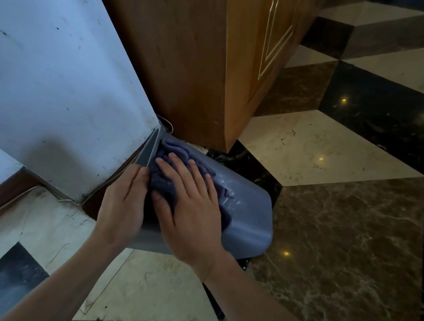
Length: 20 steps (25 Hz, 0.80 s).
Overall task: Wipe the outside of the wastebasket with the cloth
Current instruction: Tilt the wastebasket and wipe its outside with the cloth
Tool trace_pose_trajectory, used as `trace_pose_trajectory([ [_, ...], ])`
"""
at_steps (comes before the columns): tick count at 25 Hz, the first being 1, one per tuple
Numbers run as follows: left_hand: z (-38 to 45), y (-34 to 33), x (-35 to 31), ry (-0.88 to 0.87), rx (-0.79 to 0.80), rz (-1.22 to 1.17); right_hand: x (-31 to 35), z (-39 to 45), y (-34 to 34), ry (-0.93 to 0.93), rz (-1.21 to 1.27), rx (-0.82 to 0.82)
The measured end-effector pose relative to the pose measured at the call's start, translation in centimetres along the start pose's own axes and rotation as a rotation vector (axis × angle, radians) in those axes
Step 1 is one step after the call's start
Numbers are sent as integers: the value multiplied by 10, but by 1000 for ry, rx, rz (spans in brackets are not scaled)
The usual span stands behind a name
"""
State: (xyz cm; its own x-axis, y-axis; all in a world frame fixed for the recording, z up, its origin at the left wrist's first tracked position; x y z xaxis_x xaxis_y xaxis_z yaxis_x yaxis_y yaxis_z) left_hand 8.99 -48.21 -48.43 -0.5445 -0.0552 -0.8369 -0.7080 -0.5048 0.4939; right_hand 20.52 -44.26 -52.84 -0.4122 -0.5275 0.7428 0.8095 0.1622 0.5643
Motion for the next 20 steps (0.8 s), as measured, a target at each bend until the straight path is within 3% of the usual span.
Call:
trace_pose_trajectory([
  [5, 2, 9, 3, -8, -1, 73, -26, 8, 1, -39, -29, 17],
  [14, 7, 30, 26, 163, -90, 59, -126, -1, 17, -393, -69, 73],
  [20, 3, 17, 12, 99, -40, 60, -121, -33, 27, -459, -7, -98],
])
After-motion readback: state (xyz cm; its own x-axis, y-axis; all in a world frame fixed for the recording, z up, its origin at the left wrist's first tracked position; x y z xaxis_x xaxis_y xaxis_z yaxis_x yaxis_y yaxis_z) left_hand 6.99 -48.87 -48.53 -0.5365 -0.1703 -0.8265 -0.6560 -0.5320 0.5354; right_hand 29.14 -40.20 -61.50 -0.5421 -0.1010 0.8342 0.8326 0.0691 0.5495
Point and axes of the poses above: each hand's wrist, its own z-axis towards the middle knuckle, its own y-axis out of the back of the hand, x = y × z, the point moved 5 cm from there along z, towards the middle knuckle, and after that the axes turned 3 degrees about -y, right-handed, at the moved point
